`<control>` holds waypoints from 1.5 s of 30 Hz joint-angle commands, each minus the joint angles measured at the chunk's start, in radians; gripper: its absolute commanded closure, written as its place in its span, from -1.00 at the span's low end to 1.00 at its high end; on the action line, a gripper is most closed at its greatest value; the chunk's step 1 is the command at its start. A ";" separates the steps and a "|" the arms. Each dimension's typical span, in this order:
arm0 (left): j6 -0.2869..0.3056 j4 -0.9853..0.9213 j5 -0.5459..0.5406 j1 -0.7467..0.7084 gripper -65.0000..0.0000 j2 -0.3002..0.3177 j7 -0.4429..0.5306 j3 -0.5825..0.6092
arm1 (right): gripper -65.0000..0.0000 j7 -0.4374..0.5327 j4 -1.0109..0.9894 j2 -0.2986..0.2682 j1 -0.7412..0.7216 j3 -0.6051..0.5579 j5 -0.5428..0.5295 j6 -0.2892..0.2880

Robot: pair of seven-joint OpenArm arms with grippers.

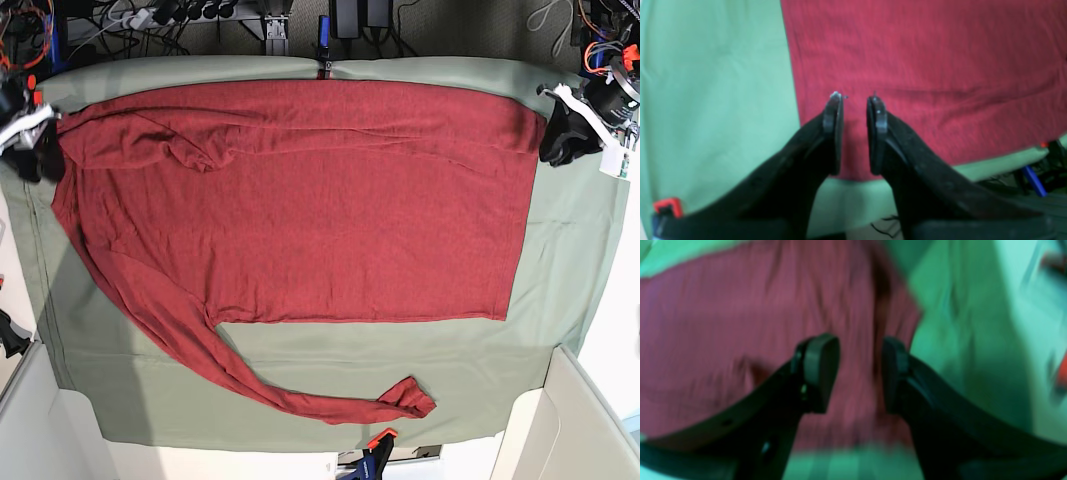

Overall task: Fold the T-shirt properly
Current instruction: 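Release the shirt and move both grippers to the shirt's side edges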

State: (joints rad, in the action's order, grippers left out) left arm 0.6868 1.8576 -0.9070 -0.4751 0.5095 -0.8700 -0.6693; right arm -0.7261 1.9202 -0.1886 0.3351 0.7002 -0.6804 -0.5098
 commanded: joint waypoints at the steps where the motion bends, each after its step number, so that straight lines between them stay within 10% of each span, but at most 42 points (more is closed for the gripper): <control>1: 0.011 0.010 -0.011 0.011 0.51 0.025 0.021 -0.005 | 0.22 0.034 0.001 -0.013 -0.040 0.005 0.003 0.004; 22: 0.011 -0.167 0.113 0.211 0.21 0.095 0.096 0.226 | 0.22 0.124 -0.848 -0.122 -0.787 -0.165 0.283 0.068; 34: 0.011 -0.205 0.117 0.284 0.21 0.095 0.096 0.226 | 0.22 0.156 -1.059 -0.127 -0.839 -0.440 0.299 0.060; 45: 0.011 -0.263 0.119 0.287 0.21 0.095 0.111 0.226 | 0.22 0.046 -1.006 -0.099 -0.839 -0.454 0.254 0.045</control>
State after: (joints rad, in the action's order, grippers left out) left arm 0.6926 1.5822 -0.7715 -0.2016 0.5816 -0.7849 -0.4347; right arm -0.6796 0.8986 -0.2790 -0.4805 0.2481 -0.4198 -0.4530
